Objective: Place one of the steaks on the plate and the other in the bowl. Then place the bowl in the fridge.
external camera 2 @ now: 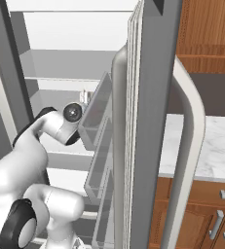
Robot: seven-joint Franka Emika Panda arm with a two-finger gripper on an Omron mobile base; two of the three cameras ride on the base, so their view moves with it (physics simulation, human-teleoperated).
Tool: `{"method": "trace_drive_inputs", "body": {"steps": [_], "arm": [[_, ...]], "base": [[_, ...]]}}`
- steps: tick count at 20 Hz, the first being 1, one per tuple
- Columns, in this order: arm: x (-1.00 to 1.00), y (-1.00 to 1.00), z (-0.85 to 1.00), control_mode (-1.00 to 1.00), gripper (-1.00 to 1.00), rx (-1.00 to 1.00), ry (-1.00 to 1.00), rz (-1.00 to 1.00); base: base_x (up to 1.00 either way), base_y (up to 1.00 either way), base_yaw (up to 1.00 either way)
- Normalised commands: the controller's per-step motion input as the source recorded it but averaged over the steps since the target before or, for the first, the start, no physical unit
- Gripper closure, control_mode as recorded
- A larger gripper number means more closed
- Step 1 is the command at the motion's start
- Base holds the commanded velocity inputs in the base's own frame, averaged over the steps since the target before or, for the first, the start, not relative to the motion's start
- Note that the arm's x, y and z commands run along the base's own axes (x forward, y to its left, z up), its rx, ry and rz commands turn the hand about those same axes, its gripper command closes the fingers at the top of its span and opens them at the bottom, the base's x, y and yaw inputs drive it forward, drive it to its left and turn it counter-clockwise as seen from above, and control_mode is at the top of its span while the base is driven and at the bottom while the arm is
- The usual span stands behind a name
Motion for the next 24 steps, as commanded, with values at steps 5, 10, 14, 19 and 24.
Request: {"method": "trace_drive_inputs", "body": {"steps": [5, 10, 14, 19, 24], "arm": [[0.39, 0.03, -0.17, -1.00, -1.00, 0.00, -0.20, 0.00], [1.00, 0.01, -0.48, -1.00, -1.00, 0.02, -0.02, 0.00], [0.43, -0.10, -0.12, -1.00, -1.00, 0.05, 0.00, 0.00], [-0.59, -0.23, 0.00, -1.00, -1.00, 0.07, -0.06, 0.00], [-0.86, -0.01, 0.53, -1.00, -1.00, -0.01, -0.04, 0.00]], "base": [[0.00, 0.00, 0.00], [0.00, 0.00, 0.00], [0.00, 0.00, 0.00], [0.00, 0.00, 0.00], [0.00, 0.00, 0.00]]}}
